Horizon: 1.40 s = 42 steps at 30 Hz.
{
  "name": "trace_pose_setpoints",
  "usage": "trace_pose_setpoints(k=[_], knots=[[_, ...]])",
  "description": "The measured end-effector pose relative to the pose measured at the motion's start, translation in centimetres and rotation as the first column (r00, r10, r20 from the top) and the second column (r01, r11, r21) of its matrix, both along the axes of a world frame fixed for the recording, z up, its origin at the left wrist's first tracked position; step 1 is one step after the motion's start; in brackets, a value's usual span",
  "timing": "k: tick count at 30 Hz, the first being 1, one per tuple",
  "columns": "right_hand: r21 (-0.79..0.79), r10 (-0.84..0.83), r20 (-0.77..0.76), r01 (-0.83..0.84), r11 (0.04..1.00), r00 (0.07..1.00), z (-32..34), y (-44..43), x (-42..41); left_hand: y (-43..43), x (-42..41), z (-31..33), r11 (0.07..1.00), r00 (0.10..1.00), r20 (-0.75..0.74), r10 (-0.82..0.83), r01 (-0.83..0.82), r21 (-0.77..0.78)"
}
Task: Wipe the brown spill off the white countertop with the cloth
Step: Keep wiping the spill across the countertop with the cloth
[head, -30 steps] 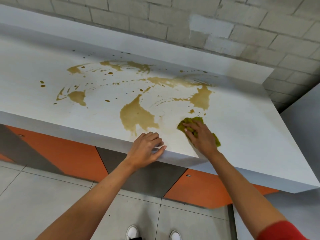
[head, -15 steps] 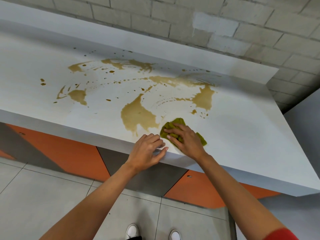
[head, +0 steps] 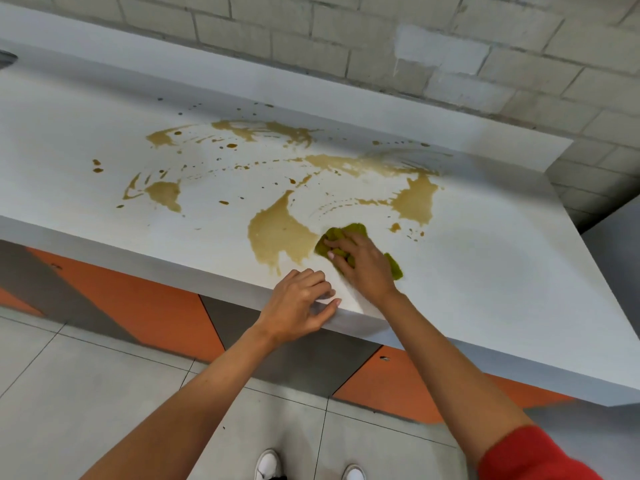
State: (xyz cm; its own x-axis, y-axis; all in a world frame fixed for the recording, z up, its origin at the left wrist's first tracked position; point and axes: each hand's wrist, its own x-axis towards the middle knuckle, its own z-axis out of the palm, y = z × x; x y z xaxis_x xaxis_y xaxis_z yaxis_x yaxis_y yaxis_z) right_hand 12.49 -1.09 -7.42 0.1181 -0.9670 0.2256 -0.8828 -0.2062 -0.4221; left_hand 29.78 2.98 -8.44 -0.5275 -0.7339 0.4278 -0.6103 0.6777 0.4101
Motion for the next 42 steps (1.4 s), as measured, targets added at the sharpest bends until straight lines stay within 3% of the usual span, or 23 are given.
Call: trace_pose_setpoints(k=[5, 13, 17, 19, 23, 29, 33, 37, 42], knots=[[-0.009, 0.083, 0.016, -0.083, 0.997, 0.996, -0.5, 2.5, -0.9, 0.0, -0.3, -0.1, 1.000, 1.000, -0.007, 0.001, -0.001, -0.001], [0.072, -0.172, 0.000, 0.171, 0.983, 0.985, -0.3, -5.5, 0.8, -0.1, 0.0, 0.9, 1.000, 1.000, 0.022, -0.011, 0.011, 0.002], [0.012, -0.022, 0.017, 0.022, 1.000, 1.000, -0.4, -1.4, -0.6, -0.3, 0.0, 0.8, 1.000, 1.000, 0.008, -0.005, 0.005, 0.011], [-0.023, -0.034, 0.011, 0.034, 0.999, 0.999, -0.6, 2.0, -2.5, -0.6, -0.2, 0.8, 1.000, 1.000, -0.012, -0.003, 0.004, 0.020], [-0.030, -0.231, 0.029, 0.232, 0.972, 0.972, -0.9, 6.0, -7.7, -1.8, -1.4, 1.0, 0.999, 1.000, -0.014, 0.022, -0.022, 0.025], [0.015, -0.535, -0.001, 0.535, 0.844, 0.845, -0.1, 0.4, -11.4, -3.4, -2.6, 0.4, 0.998, 0.995, 0.082, 0.048, -0.052, 0.047], [0.045, -0.421, -0.026, 0.421, 0.906, 0.907, 0.5, -2.5, -7.8, -4.6, -3.5, 0.0, 0.990, 0.987, 0.139, 0.080, -0.095, 0.102], [0.028, -0.257, -0.003, 0.257, 0.966, 0.967, -0.3, 1.2, -7.3, -5.9, -5.1, -0.1, 0.985, 0.981, 0.175, 0.082, -0.106, 0.135], [0.028, -0.442, -0.035, 0.443, 0.896, 0.896, 0.0, 3.4, -12.7, -7.4, -7.1, 0.0, 0.987, 0.979, 0.194, 0.054, -0.083, 0.141]])
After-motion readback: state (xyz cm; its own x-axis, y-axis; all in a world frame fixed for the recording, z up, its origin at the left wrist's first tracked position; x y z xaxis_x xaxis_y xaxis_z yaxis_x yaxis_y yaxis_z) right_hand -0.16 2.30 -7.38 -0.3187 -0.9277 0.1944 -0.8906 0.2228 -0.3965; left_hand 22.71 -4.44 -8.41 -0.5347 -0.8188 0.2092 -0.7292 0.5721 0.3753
